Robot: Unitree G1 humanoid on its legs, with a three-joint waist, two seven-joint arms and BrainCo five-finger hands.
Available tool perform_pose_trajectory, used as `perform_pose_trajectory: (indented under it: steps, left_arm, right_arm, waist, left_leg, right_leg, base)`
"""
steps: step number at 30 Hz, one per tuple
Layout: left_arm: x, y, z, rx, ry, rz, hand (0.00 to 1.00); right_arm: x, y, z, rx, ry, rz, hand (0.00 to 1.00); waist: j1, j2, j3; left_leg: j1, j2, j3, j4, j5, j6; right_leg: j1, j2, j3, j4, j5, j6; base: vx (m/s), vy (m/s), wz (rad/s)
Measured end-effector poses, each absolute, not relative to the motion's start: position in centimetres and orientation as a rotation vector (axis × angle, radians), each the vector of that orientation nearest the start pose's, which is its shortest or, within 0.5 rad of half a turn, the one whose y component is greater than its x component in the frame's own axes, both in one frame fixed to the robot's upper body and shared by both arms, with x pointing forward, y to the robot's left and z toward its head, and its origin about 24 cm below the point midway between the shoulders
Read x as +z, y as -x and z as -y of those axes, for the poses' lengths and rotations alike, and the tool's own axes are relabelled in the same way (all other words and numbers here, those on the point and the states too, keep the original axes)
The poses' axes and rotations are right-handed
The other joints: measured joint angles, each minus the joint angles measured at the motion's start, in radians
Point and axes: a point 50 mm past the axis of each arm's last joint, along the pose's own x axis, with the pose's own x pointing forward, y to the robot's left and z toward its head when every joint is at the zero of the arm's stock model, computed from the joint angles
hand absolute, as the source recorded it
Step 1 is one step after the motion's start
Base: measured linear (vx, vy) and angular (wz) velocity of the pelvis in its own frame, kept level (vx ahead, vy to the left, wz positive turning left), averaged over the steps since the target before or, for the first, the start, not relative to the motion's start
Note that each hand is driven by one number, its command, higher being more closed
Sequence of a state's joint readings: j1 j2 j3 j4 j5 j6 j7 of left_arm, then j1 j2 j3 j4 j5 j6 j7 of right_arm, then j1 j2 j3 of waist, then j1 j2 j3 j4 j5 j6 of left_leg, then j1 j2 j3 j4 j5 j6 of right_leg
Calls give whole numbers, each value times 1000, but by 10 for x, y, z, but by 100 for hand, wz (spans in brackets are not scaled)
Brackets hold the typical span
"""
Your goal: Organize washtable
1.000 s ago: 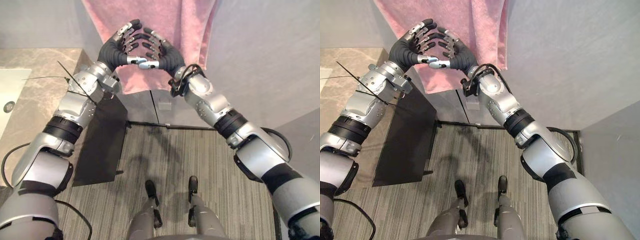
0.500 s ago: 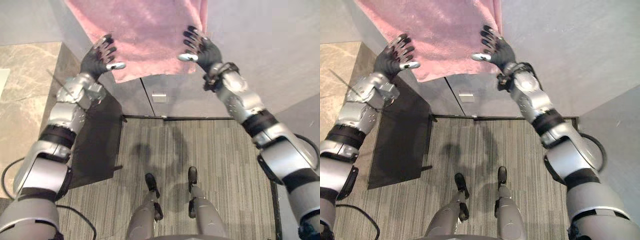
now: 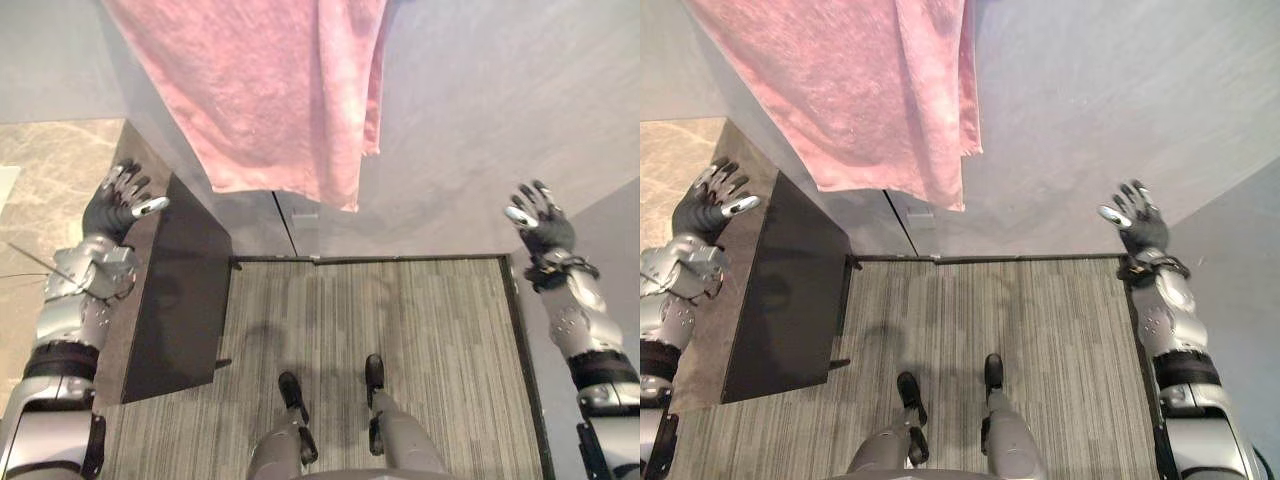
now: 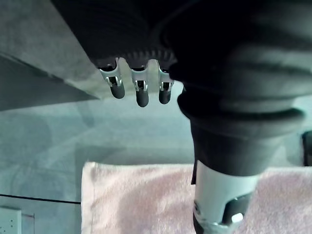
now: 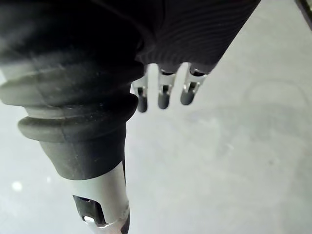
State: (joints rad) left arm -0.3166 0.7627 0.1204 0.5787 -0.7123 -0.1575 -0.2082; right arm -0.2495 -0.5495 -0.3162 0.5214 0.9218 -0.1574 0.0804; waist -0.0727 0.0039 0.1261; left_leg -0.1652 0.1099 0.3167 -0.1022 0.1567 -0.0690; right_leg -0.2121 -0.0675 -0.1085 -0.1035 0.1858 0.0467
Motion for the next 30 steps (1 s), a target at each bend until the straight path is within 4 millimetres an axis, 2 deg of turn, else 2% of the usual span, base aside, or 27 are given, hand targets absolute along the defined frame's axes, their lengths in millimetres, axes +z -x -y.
perform_pose_trajectory:
  steps: [1,2,5,7,8,10,11,13,14,16,17,19,22,24,26,28,30]
  left_arm:
    - [113,-287,-353,183,7,103,0]
    - [102,-282,-349,190,21,90,0]
    - [79,-273,-333,178,68,60,0]
    - [45,-259,-312,176,131,-10,0]
    - [35,-255,-305,177,154,-34,0]
    - [-13,-235,-272,172,271,-170,0]
    - [-27,-227,-263,167,296,-218,0]
    - [-73,-198,-230,155,358,-418,0]
    - [-83,-190,-224,156,370,-465,0]
    - [-116,-161,-204,155,354,-658,0]
    - [-123,-154,-200,158,355,-698,0]
    - [-145,-126,-188,200,374,-851,0]
    - [-159,-97,-181,261,389,-973,0]
    - [-163,-87,-185,320,393,-1001,0]
    - [-166,-75,-192,382,382,-1046,0]
    - [-170,-59,-197,433,350,-1105,0]
    - [-170,-53,-201,461,350,-1120,0]
  right_arm:
    - [77,-264,355,-453,-471,206,0]
    - [61,-250,359,-532,-511,203,0]
    - [26,-224,355,-645,-565,130,0]
    - [-15,-198,337,-720,-611,3,0]
    - [-26,-192,331,-739,-623,-37,0]
    - [-74,-158,307,-835,-675,-238,0]
    - [-86,-148,300,-857,-688,-293,0]
    - [-119,-110,277,-929,-709,-479,0]
    - [-125,-102,272,-941,-710,-524,0]
    - [-144,-73,253,-972,-687,-692,0]
    - [-148,-66,250,-975,-670,-734,0]
    - [-160,-45,238,-976,-631,-885,0]
    - [-166,-32,229,-966,-593,-982,0]
    - [-168,-28,225,-930,-551,-1033,0]
    - [-168,-28,222,-847,-463,-1081,0]
    - [-169,-29,219,-748,-368,-1134,0]
    - [-169,-28,223,-674,-280,-1173,0]
  waist:
    - [0,0,-7]
    - [-1,1,-10]
    - [-5,11,-39]
    - [-7,26,-60]
    - [-9,29,-63]
    - [-13,38,-66]
    - [-13,38,-67]
    - [-20,39,-71]
    - [-21,38,-72]
    - [-23,32,-74]
    - [-24,31,-74]
    - [-22,28,-77]
    - [-21,28,-77]
    - [-16,27,-78]
    - [3,23,-80]
    - [7,20,-80]
    - [11,17,-81]
  left_leg:
    - [6,-1,-5,0,-2,-1]
    - [32,-4,-13,0,-14,-1]
    - [40,-8,-17,0,-26,6]
    - [42,-14,-19,0,-30,9]
    - [43,-16,-20,0,-31,9]
    - [67,-21,-20,0,-39,8]
    - [76,-22,-19,0,-42,8]
    - [98,-24,-16,0,-50,11]
    - [101,-24,-15,0,-51,11]
    - [108,-24,-9,0,-53,10]
    - [110,-24,-8,0,-54,10]
    - [122,-24,-3,0,-56,9]
    - [141,-23,-1,0,-59,8]
    - [148,-24,-5,0,-59,8]
    - [145,-23,-8,0,-60,8]
    - [144,-25,-20,0,-59,8]
    - [142,-25,-41,0,-59,8]
  right_leg:
    - [8,-1,-2,0,-2,-1]
    - [37,-3,-15,0,-13,-3]
    - [52,-9,-25,0,-23,4]
    - [55,-15,-26,0,-26,8]
    - [57,-16,-26,0,-26,8]
    - [81,-21,-26,0,-30,13]
    - [89,-22,-26,0,-32,14]
    - [110,-24,-24,0,-42,22]
    - [113,-24,-24,0,-43,23]
    - [117,-24,-18,0,-43,23]
    - [118,-23,-16,0,-44,23]
    - [126,-23,-10,0,-44,24]
    - [146,-22,-3,0,-48,25]
    - [157,-22,-8,0,-50,24]
    - [161,-22,-7,0,-50,25]
    - [170,-24,-25,0,-53,28]
    - [179,-24,-31,0,-71,40]
  base:
    - [45,3,15]
    - [36,11,15]
    - [29,14,12]
    - [50,20,4]
    - [45,20,3]
    - [50,20,1]
    - [56,14,-2]
    - [57,7,-2]
    - [48,4,-5]
    - [41,-2,-7]
    - [31,-6,-7]
    - [27,-7,-7]
    - [16,-6,1]
    - [12,-6,8]
    - [0,0,0]
    - [-9,-4,19]
    - [10,0,31]
